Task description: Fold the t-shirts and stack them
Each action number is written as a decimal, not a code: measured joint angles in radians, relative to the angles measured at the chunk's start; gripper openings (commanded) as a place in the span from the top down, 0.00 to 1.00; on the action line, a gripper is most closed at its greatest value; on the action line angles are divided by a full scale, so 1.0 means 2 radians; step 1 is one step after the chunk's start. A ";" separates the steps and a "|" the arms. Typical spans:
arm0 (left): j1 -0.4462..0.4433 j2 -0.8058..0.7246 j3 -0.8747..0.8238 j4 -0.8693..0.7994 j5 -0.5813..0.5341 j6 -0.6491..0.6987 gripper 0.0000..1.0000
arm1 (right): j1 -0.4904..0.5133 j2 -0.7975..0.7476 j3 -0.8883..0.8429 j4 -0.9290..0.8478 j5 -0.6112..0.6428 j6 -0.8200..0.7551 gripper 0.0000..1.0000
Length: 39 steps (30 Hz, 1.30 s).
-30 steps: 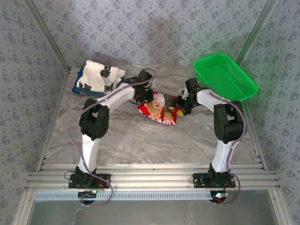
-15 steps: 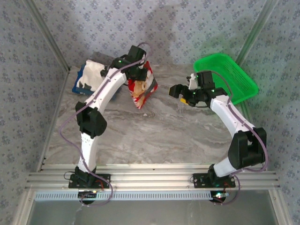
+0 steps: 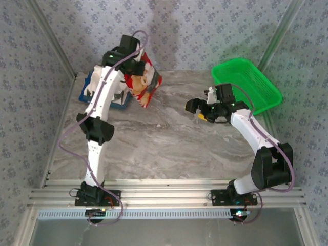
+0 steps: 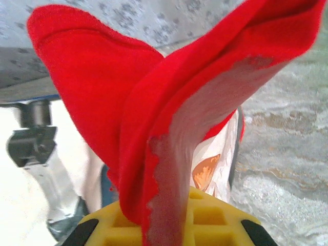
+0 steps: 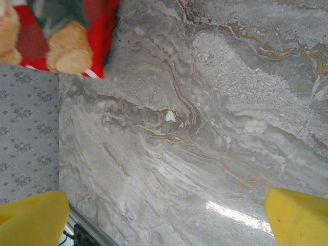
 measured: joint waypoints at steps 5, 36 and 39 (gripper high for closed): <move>0.041 0.000 0.028 -0.001 0.028 0.002 1.00 | 0.004 0.000 -0.002 0.004 -0.001 0.000 0.00; 0.219 0.106 0.027 0.052 0.173 -0.023 1.00 | 0.037 0.082 0.044 -0.029 0.016 0.006 0.00; 0.236 0.138 0.028 0.067 0.181 -0.023 1.00 | 0.041 0.104 0.073 -0.039 0.019 0.008 0.00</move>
